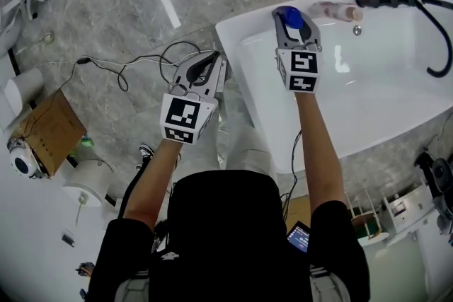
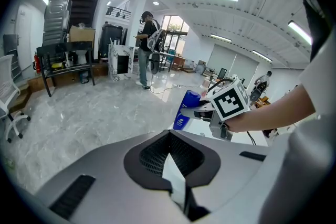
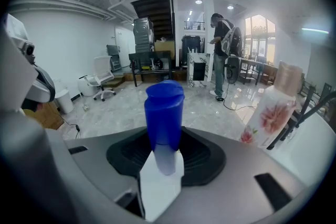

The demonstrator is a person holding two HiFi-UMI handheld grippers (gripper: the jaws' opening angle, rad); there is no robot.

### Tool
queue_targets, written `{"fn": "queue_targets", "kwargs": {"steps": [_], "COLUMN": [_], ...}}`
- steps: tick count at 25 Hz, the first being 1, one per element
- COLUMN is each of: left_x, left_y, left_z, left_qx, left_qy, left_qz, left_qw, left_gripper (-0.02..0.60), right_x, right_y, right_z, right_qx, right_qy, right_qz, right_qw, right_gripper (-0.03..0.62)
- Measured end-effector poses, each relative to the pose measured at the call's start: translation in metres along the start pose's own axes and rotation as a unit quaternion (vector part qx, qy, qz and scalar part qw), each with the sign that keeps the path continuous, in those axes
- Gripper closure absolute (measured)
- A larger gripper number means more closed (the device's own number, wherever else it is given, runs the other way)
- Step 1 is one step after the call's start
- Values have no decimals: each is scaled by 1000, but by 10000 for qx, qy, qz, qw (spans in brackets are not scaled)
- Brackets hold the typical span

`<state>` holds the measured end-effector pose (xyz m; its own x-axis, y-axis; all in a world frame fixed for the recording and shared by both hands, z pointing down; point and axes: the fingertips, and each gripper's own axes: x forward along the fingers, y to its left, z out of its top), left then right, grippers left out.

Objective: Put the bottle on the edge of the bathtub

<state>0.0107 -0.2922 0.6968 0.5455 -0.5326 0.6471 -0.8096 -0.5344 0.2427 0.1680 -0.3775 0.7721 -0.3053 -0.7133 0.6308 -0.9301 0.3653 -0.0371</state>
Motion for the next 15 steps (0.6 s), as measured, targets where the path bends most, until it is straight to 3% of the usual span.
{"fn": "queue_targets", "kwargs": {"steps": [15], "left_x": [-1], "left_y": [8], "left_z": [11], "left_qx": [-46], "left_qy": [-109], "left_qz": [51], "left_qw": [9999], "left_gripper": [569], "right_x": [-2], "right_y": [-1], "right_z": [-7], "right_qx": [28], "right_qy": [151], "right_qz": [-10], "right_qw": [9999], "right_gripper": [433]}}
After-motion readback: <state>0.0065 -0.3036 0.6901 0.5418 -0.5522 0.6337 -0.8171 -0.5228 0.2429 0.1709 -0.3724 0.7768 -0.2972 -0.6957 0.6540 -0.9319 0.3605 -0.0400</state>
